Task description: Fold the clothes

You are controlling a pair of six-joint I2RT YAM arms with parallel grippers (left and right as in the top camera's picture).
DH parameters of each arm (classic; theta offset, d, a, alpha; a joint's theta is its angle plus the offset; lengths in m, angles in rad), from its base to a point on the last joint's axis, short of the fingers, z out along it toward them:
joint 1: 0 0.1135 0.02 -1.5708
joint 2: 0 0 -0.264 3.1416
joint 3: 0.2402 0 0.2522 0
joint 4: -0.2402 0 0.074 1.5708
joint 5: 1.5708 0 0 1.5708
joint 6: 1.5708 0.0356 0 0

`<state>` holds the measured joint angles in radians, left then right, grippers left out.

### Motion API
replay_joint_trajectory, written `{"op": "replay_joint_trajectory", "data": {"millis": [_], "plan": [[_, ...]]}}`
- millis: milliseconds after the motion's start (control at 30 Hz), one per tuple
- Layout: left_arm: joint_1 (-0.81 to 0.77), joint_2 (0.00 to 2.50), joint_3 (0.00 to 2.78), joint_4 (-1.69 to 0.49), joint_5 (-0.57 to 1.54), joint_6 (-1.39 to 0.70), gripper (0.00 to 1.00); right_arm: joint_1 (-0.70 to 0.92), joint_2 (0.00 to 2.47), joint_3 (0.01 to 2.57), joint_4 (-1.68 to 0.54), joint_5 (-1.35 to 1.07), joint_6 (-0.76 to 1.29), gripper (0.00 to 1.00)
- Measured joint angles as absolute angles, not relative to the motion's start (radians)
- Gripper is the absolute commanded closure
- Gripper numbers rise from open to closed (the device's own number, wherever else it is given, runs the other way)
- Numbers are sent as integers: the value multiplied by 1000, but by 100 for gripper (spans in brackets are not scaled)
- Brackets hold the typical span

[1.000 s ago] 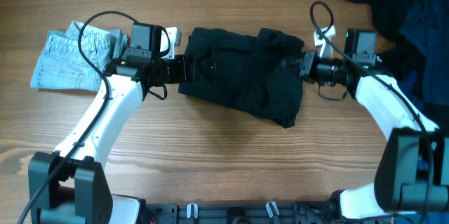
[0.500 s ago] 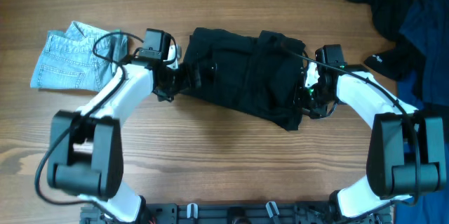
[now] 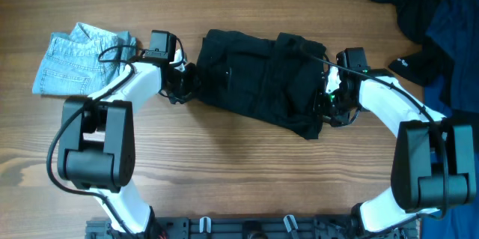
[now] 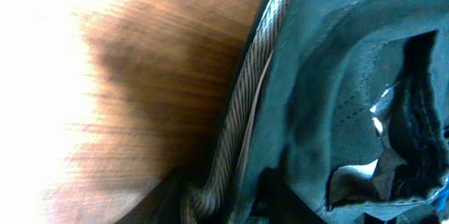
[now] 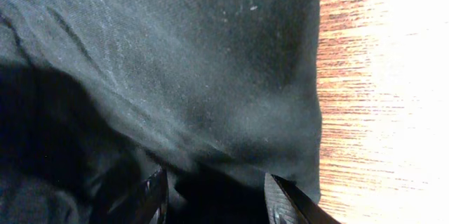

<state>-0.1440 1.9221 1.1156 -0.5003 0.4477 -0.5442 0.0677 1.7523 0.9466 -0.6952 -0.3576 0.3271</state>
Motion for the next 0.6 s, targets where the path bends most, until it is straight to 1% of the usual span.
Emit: {"op": "replay_joint_trajectory", "data": {"millis": [33,233,333,433,467,600], "plan": [[-144,1929,1114,-488,459,-543,96,68,1752,947,-695,-357,327,56],[-144,1936,1107,-482,489,-505,96,68,1744,947,-696,-349,316,55],[-141,1842,1102,-542,488,-464,96,59,1694,947,-710,-325,308,53],[-137,1645,1146,-724,407,-401,96,34,1603,955,-710,-304,310,50],[-143,1602,1167,-753,367,-389,96,26,1589,956,-711,-302,313,50],[-208,1515,1210,-790,265,-351,96,-13,1560,957,-711,-290,313,48]]}}
